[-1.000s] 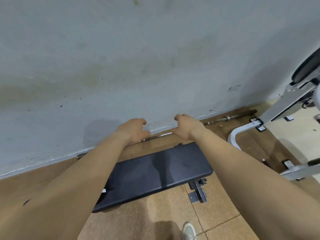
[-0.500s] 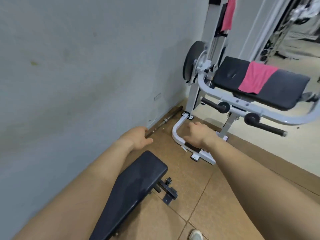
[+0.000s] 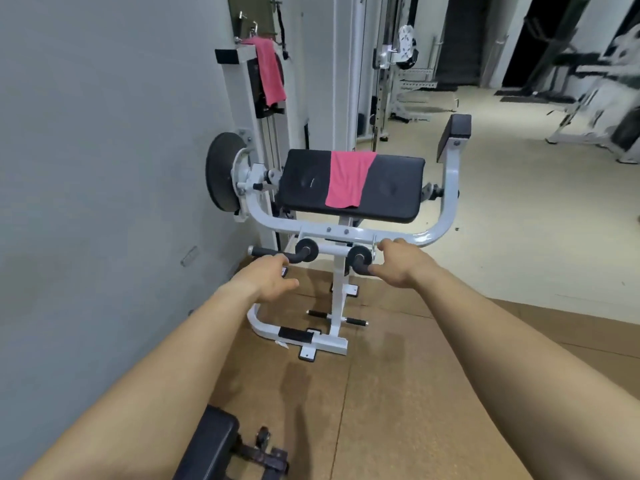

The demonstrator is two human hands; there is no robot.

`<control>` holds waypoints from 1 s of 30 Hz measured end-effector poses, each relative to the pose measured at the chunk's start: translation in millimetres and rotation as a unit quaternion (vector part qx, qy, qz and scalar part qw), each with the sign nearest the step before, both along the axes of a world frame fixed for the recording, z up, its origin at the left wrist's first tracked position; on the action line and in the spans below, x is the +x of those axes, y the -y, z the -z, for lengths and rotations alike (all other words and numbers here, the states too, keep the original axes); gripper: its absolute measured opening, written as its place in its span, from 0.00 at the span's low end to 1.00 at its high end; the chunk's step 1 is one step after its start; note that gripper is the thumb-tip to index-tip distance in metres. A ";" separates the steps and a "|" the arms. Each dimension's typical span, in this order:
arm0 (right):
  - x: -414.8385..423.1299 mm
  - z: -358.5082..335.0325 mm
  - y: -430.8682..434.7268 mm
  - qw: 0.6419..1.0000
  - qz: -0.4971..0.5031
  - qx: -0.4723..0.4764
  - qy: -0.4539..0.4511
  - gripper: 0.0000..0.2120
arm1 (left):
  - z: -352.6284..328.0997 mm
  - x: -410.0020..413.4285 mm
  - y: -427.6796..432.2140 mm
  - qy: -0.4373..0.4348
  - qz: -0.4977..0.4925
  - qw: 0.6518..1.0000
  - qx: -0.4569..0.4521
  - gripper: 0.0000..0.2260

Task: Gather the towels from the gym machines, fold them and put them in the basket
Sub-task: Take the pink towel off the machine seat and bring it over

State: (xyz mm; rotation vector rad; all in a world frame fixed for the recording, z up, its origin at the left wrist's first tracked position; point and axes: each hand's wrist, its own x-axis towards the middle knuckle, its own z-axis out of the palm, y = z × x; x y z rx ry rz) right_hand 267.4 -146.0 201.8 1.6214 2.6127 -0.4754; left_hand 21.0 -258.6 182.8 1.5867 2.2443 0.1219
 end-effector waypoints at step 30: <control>-90.0 5.5 -466.6 0.998 0.042 0.004 0.041 0.28 | 21.0 -83.6 -502.1 0.028 0.089 0.996 0.006 0.31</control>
